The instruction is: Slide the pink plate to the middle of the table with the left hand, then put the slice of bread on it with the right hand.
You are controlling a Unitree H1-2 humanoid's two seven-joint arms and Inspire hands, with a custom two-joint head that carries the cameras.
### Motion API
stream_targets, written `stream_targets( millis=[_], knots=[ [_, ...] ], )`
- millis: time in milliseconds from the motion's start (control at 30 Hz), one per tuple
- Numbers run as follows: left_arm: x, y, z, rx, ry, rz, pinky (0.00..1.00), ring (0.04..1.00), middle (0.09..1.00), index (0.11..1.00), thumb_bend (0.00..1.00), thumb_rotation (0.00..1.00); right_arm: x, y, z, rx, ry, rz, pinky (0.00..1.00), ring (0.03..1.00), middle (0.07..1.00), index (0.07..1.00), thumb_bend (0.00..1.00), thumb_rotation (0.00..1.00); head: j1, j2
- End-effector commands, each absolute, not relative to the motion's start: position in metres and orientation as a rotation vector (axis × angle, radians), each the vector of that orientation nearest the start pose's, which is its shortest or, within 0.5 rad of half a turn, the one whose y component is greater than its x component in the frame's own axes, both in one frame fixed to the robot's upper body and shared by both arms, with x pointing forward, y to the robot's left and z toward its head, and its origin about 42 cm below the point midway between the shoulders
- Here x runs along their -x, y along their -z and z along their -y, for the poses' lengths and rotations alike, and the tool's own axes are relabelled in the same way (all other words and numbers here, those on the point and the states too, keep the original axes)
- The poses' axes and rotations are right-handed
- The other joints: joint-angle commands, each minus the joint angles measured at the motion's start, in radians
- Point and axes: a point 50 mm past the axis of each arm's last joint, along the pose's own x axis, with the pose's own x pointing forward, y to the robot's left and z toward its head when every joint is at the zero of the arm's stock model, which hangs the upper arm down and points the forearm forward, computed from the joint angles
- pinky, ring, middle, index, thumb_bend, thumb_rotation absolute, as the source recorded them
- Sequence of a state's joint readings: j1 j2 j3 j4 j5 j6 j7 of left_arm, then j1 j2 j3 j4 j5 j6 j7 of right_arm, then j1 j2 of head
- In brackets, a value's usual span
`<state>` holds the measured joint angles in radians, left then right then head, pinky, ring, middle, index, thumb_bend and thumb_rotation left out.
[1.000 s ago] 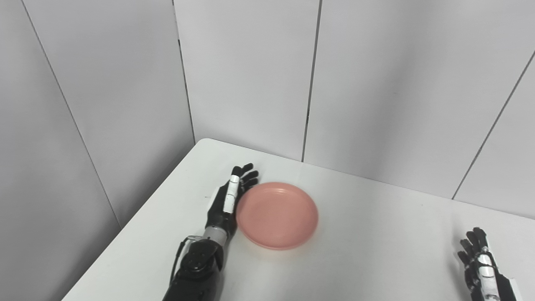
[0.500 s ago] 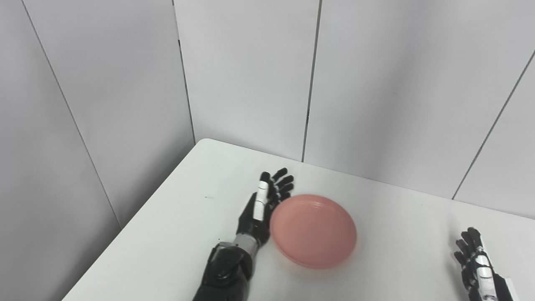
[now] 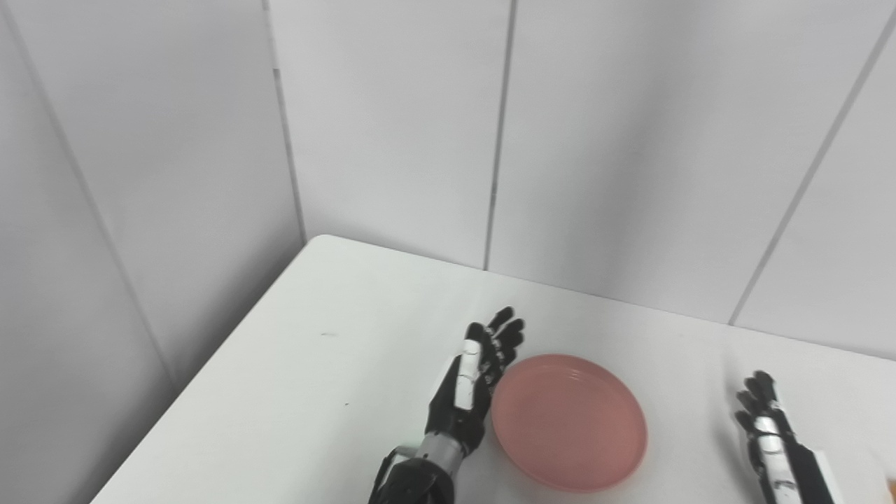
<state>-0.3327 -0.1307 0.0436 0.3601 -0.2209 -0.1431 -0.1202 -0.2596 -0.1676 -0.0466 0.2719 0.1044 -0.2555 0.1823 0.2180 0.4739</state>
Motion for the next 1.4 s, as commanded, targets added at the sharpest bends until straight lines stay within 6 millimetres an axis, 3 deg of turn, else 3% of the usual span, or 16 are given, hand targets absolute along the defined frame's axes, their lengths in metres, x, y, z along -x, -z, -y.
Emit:
stream_targets(
  millis=[0,100,200,333,567,733,933,1067,1200,1333,1367],
  knots=[
    [-0.369,-0.094,-0.129,0.35,0.167,0.0,1.0,0.944,0.916,0.902,0.85,1.0,-0.363,-0.131,0.251,0.078,-0.163,0.299,1.0,1.0,1.0,1.0,0.69,0.9,-0.039,0.011],
    [-0.368,-0.093,-0.123,0.359,0.177,-0.001,0.98,0.931,0.903,0.894,0.81,1.0,-0.362,-0.132,0.244,0.089,-0.17,0.302,1.0,1.0,1.0,1.0,0.68,0.91,-0.081,0.019],
    [-0.367,-0.091,-0.118,0.343,0.197,0.001,0.99,0.94,0.914,0.906,0.79,1.0,-0.361,-0.134,0.235,0.09,-0.167,0.295,1.0,1.0,1.0,1.0,0.67,0.91,-0.167,0.039],
    [-0.366,-0.088,-0.117,0.336,0.226,-0.004,1.0,0.961,0.927,0.909,0.8,1.0,-0.361,-0.136,0.223,0.082,-0.161,0.295,1.0,1.0,1.0,1.0,0.66,0.9,-0.233,0.061],
    [-0.363,-0.084,-0.134,0.299,0.189,-0.013,1.0,0.952,0.917,0.894,0.8,1.0,-0.364,-0.14,0.201,0.068,-0.126,0.312,1.0,1.0,0.993,0.966,0.68,0.84,-0.32,0.093],
    [-0.365,-0.085,-0.144,0.267,0.192,-0.008,0.98,0.944,0.92,0.9,0.81,1.0,-0.364,-0.143,0.19,0.131,-0.109,0.326,1.0,1.0,0.981,0.96,0.73,0.9,-0.366,0.11],
    [-0.369,-0.088,-0.156,0.254,0.215,-0.022,0.98,0.948,0.925,0.908,0.82,1.0,-0.365,-0.156,0.18,0.172,-0.122,0.368,1.0,1.0,0.981,0.966,0.72,0.94,-0.419,0.128],
    [-0.371,-0.09,-0.16,0.24,0.23,-0.02,0.97,0.947,0.927,0.906,0.82,1.0,-0.371,-0.168,0.187,0.21,-0.135,0.395,1.0,1.0,0.996,0.991,0.72,0.95,-0.43,0.127],
    [-0.373,-0.091,-0.163,0.259,0.236,-0.005,1.0,0.96,0.947,0.928,0.79,1.0,-0.38,-0.197,0.206,0.286,-0.124,0.474,1.0,1.0,0.996,0.984,0.66,0.83,-0.44,0.122],
    [-0.375,-0.091,-0.164,0.244,0.239,-0.003,1.0,0.96,0.944,0.93,0.81,1.0,-0.388,-0.235,0.241,0.451,-0.106,0.503,0.97,0.976,0.965,0.946,0.65,0.72,-0.449,0.114],
    [-0.375,-0.091,-0.163,0.245,0.24,-0.002,1.0,0.959,0.942,0.929,0.81,1.0,-0.389,-0.244,0.251,0.471,-0.103,0.498,0.96,0.978,0.966,0.944,0.65,0.65,-0.442,0.108]
  ],
)
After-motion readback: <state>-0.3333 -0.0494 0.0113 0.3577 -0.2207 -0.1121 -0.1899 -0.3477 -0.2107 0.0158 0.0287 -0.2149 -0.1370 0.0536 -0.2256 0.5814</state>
